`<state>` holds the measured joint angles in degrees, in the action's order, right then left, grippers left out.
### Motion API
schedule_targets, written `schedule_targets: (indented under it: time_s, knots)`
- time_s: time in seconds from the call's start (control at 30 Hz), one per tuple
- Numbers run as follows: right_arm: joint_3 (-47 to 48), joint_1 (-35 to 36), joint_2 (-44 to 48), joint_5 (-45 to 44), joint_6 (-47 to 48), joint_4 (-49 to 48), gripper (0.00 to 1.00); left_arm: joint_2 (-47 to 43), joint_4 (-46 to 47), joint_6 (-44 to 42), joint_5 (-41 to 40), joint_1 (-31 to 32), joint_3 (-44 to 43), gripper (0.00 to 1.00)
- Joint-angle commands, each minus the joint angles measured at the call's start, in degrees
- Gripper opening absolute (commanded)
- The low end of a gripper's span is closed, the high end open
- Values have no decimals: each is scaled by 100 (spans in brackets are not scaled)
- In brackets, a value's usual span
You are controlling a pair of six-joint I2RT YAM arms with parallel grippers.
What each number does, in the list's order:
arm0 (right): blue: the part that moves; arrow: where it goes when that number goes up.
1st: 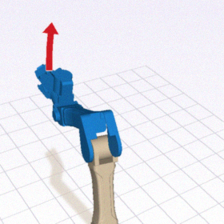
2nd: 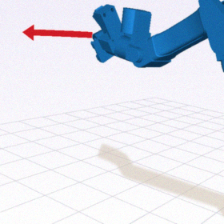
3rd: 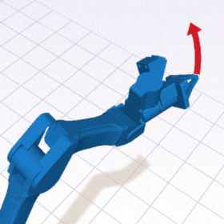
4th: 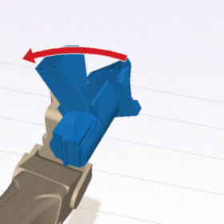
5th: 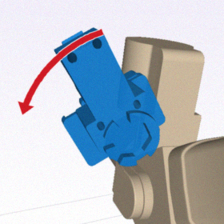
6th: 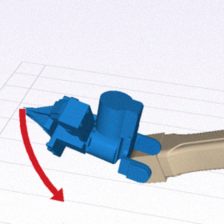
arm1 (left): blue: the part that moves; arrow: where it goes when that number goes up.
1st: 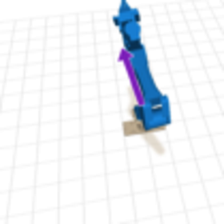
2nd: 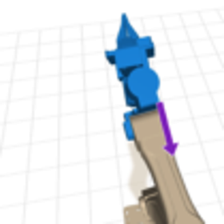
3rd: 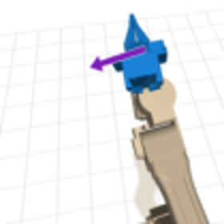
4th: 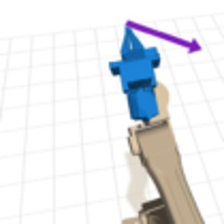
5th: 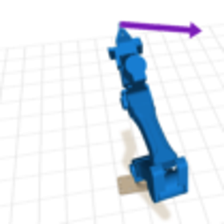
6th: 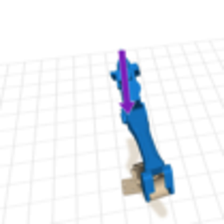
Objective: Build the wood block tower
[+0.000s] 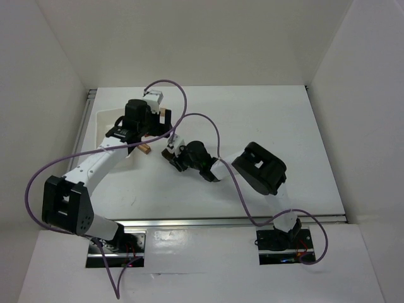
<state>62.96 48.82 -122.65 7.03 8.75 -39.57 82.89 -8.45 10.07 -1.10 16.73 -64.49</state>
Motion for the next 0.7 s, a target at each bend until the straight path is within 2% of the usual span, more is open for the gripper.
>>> schedule_targets:
  time_s: [0.0,0.2,0.27,0.3,0.37,0.47,0.67]
  knots:
    - [-441,-284,855,202,-32,-666,0,-282,643,-591,1067,32,95,100]
    - [-1346,-759,2218,1160,21,-368,0,464,150,-699,2130,32,-520,100]
    - [-1522,-952,2656,1431,152,-218,0,753,98,-752,2473,32,-617,82]
    - [-1593,-1023,2754,1511,153,-44,0,833,11,-821,2927,32,-678,76]
    - [-1594,-1146,2817,1573,214,212,0,956,79,-769,3255,84,-741,52]
    - [-1594,-1217,2869,1626,214,423,0,1220,-42,-839,3441,224,-933,47]
    - [-1313,-1278,2720,1679,399,696,0,1396,-43,-708,3758,296,-995,46]
